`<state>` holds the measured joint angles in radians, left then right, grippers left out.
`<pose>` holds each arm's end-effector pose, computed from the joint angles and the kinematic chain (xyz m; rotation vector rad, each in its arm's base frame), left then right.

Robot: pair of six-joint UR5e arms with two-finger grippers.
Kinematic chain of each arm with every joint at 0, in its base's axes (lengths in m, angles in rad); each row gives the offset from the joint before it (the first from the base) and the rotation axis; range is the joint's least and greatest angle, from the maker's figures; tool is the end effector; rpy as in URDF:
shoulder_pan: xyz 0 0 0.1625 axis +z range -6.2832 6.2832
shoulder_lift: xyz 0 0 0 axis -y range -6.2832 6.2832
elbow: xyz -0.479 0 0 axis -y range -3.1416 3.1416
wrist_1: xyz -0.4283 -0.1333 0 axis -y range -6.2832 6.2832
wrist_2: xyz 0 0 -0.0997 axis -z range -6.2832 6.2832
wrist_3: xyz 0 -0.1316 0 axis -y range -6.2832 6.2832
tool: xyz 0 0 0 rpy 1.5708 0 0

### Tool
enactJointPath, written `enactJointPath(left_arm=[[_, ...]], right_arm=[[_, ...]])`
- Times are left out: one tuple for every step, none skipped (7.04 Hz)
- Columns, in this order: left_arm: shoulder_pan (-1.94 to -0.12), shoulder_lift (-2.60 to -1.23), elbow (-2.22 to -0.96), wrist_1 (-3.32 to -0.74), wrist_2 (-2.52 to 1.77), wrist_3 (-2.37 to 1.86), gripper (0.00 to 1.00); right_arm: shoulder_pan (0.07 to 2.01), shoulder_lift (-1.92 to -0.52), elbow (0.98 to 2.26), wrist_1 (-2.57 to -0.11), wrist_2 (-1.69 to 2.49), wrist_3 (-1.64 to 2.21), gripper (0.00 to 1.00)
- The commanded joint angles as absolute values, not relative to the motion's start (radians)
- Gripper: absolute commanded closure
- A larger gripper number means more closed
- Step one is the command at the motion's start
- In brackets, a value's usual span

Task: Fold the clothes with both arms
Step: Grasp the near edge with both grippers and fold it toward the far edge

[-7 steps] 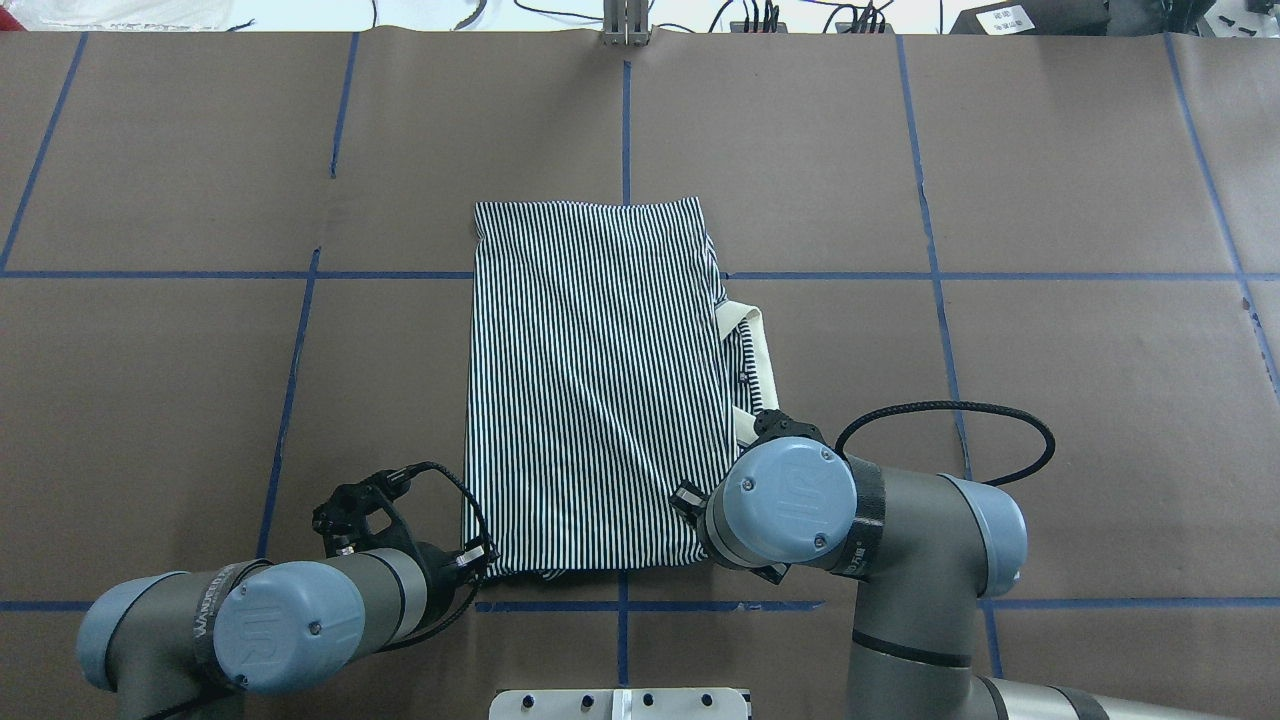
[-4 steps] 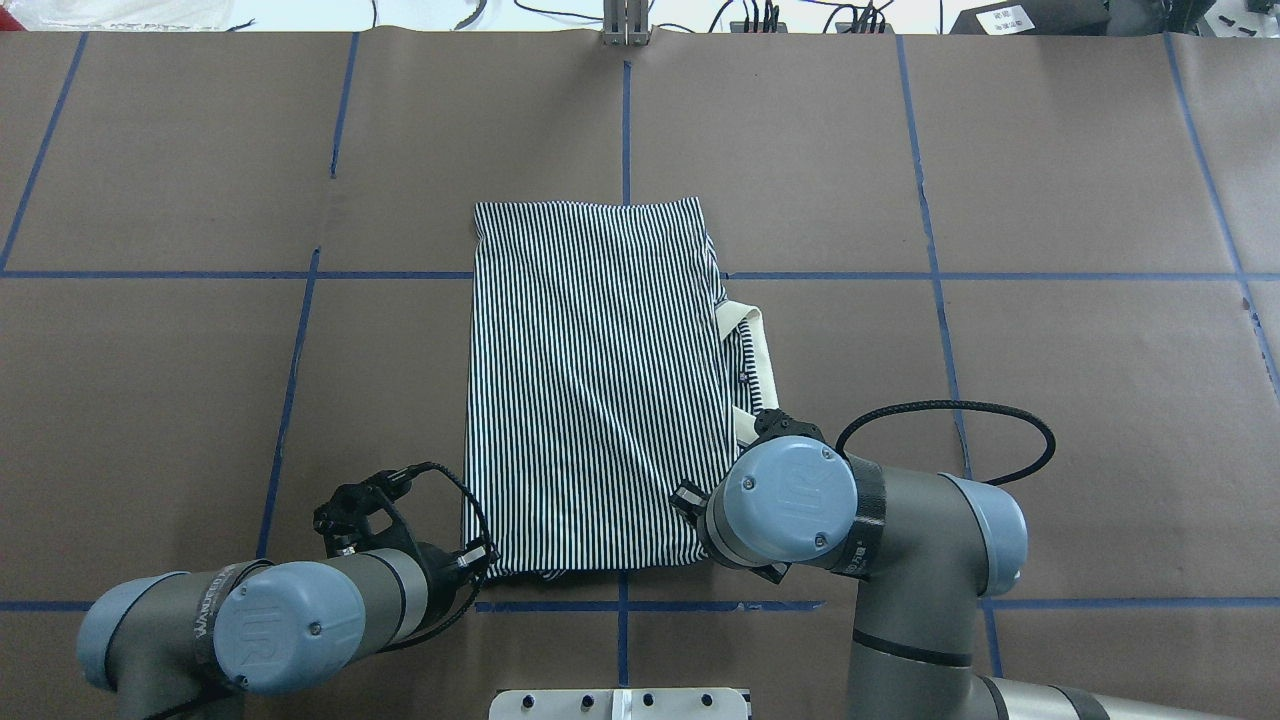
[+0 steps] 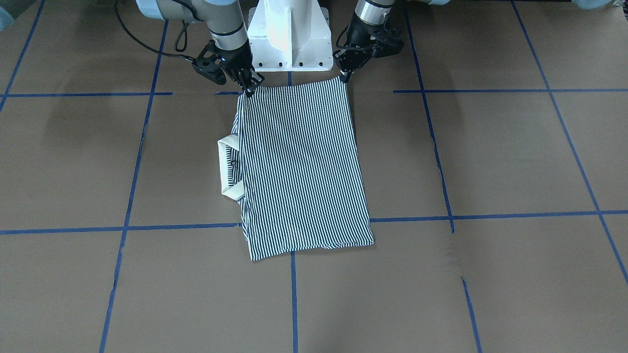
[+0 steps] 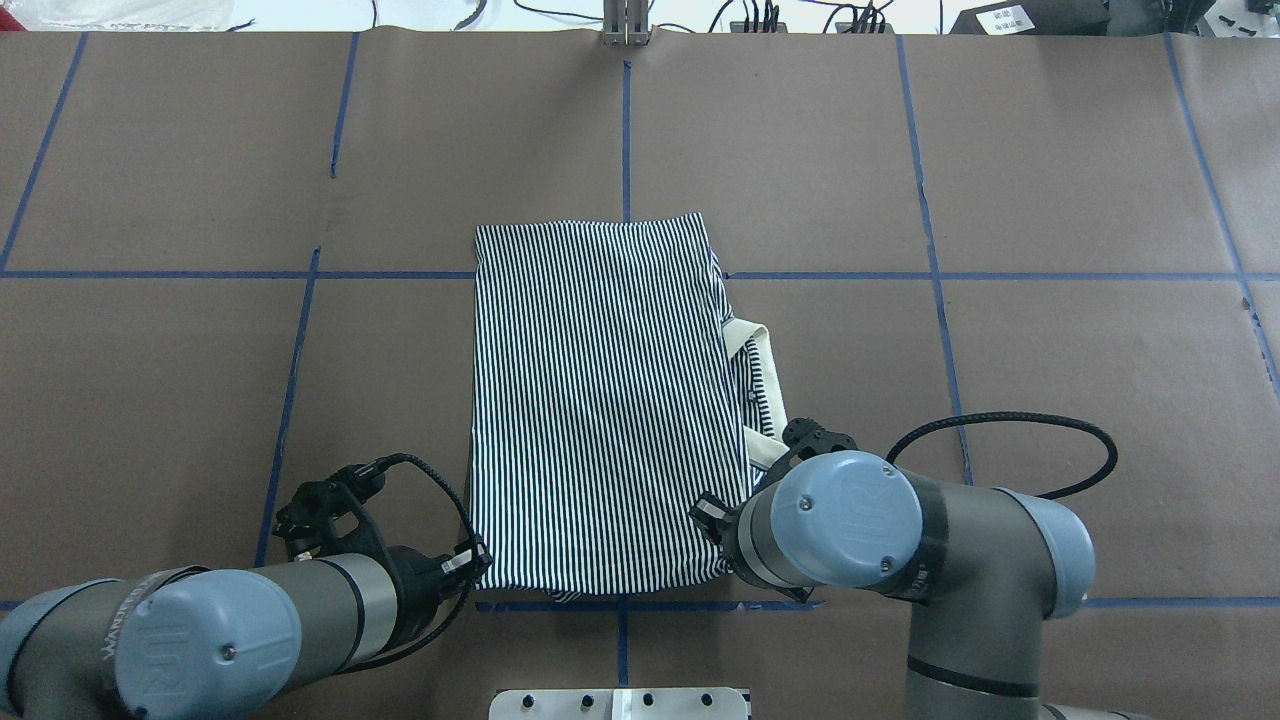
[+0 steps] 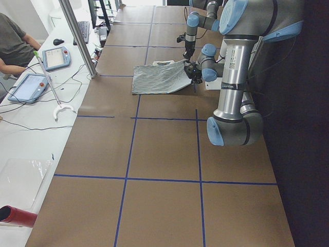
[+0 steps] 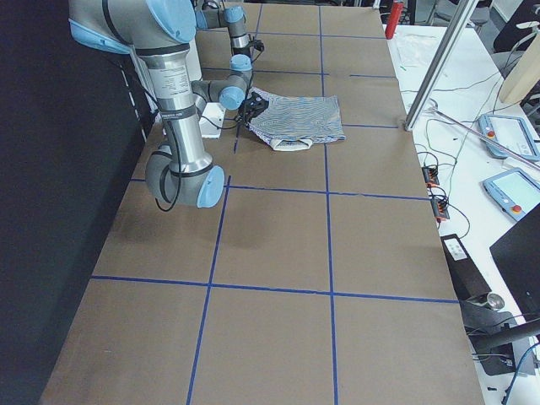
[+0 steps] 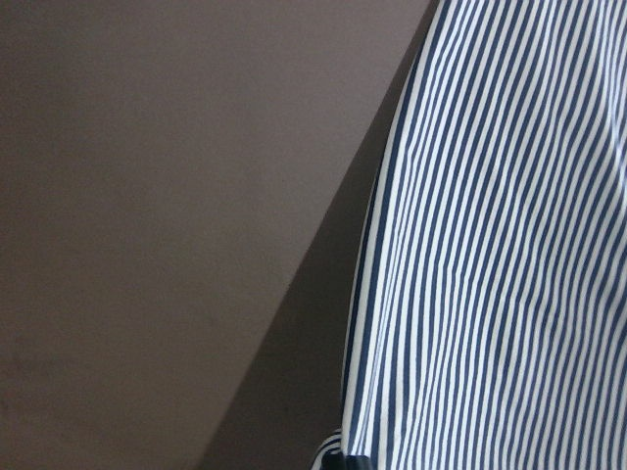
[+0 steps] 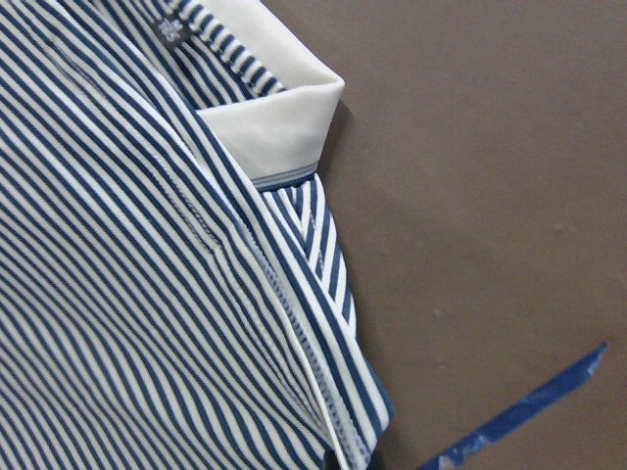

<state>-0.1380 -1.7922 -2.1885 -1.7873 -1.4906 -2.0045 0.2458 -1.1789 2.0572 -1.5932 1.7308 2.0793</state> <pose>0.5296 -0.2188 0.2890 -0.0848 1.0698 -0.5590 -0.5739 -0.2598 0.2854 -0.2654 -0.8422 0.6373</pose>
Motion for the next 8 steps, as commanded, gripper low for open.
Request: enactJointPath(left_arm=[[-0.124, -1.802, -2.328, -1.686, -1.52, -2.026, 1.0], [-0.162, -1.827, -2.329, -1.68, -1.54, -2.011, 1.0], [-0.254, -1.859, -2.307, -1.678, -1.542, -1.959, 1.0], [-0.352, -1.915, -2.252, -1.678, -1.574, -1.872, 1.0], [-0.435, -1.965, -2.187, -1.68, -1.627, -1.83, 1.0], [-0.487, -2.011, -2.112, -1.683, -1.641, -1.766, 1.0], [-0.524, -2.025, -2.047, -1.703, -1.638, -1.757, 1.0], [-0.55, -2.046, -1.975, -1.741, -1.638, -1.706, 1.0]], right_arm=[[0.27, -1.185, 2.263, -1.79, 1.744, 2.1, 1.0], [0.325, -1.11, 2.229, -1.836, 1.743, 2.095, 1.0], [0.397, -1.073, 2.18, -1.827, 1.744, 2.071, 1.0], [0.463, -1.005, 2.095, -1.822, 1.749, 2.018, 1.0], [0.521, -0.953, 1.994, -1.815, 1.776, 1.978, 1.0], [0.563, -0.93, 1.918, -1.768, 1.796, 1.945, 1.0], [0.61, -0.886, 1.804, -1.687, 1.836, 1.942, 1.0], [0.656, -0.802, 1.646, -1.64, 1.895, 1.915, 1.0]])
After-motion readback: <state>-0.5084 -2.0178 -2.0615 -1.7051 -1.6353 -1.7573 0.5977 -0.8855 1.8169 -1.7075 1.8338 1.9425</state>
